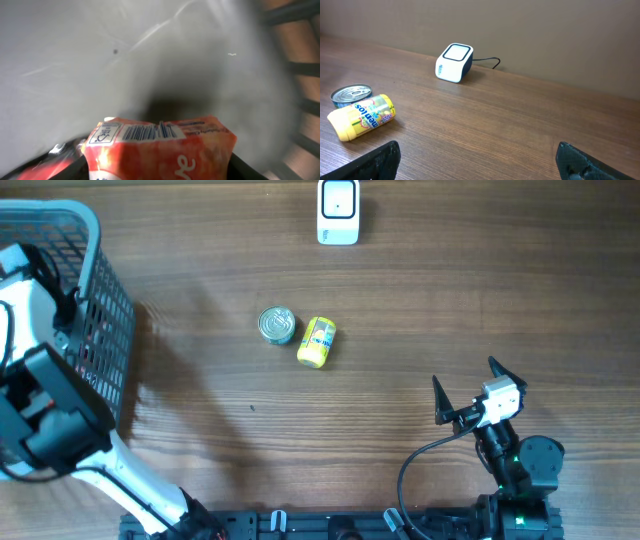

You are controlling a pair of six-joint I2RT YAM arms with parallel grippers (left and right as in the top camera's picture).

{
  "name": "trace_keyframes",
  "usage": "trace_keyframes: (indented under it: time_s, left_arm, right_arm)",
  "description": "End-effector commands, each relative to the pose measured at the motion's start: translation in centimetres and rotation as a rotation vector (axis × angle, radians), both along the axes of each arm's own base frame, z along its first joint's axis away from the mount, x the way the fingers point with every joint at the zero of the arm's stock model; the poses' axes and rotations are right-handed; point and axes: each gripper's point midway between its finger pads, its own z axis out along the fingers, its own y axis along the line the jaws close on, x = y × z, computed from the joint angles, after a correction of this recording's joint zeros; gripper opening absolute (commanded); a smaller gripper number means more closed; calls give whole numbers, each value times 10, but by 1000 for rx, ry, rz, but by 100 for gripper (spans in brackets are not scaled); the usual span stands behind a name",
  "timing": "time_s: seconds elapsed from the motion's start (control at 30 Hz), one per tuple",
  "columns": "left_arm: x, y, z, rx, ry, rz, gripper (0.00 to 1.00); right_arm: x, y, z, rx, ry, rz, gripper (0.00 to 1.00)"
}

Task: Scan the item barcode
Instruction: 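Lift the tissue pack out and place it right of the Mentos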

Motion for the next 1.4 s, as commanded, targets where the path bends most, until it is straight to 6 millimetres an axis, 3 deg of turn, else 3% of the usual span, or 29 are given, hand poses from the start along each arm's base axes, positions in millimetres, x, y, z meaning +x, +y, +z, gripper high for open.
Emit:
trace_keyframes:
  time_s: [0.0, 0.07, 0.1, 0.2, 0.3, 0.37, 0.43, 0.5, 0.57, 0.67, 0.73, 0.87, 1.0, 1.1, 1.2, 1.37]
  left_arm:
    - [15, 6, 143, 157, -275, -6, 63]
    - [7, 1, 219, 241, -420, -6, 65]
    - [1, -2, 246, 267, -476, -3, 66]
    - [-18, -45, 333, 246, -727, -79, 65]
    - [-33, -108, 383, 128, -921, -258, 62]
    - [-39, -160, 401, 23, -999, -410, 63]
    - [-39, -203, 403, -72, -1015, -533, 64]
    - [-31, -257, 390, -172, -978, -670, 64]
    - [-16, -304, 363, -227, -897, -767, 64]
    - [15, -361, 296, -184, -700, -842, 66]
    - [39, -398, 238, -132, -563, -887, 70]
    - [69, -451, 159, -167, -451, -928, 72]
    - [78, -481, 68, -188, -292, -955, 71]
    - [70, -489, 19, -194, -182, -968, 68]
    - [71, -491, 13, -193, -179, -971, 66]
    - [80, -475, 30, -186, -215, -944, 69]
  right_arm:
    - [0, 0, 0, 12, 4, -5, 100]
    - [0, 0, 0, 12, 3, -5, 100]
    - [0, 0, 0, 12, 2, -5, 100]
    - [1, 0, 3, 11, -10, -5, 100]
    - [1, 0, 5, 10, -20, -5, 100]
    - [1, 0, 5, 11, -19, -5, 100]
    - [1, 0, 5, 11, -19, -5, 100]
    - [1, 0, 5, 10, -19, -5, 100]
    - [1, 0, 5, 11, -17, -5, 100]
    - [1, 0, 5, 10, -18, -5, 100]
    - [1, 0, 5, 10, -18, -5, 100]
    - [1, 0, 5, 10, -19, -5, 100]
    - [1, 0, 6, 10, -23, -6, 100]
    - [1, 0, 6, 10, -24, -6, 100]
    - [1, 0, 6, 10, -23, -6, 100]
    - [1, 0, 6, 10, -23, -5, 100]
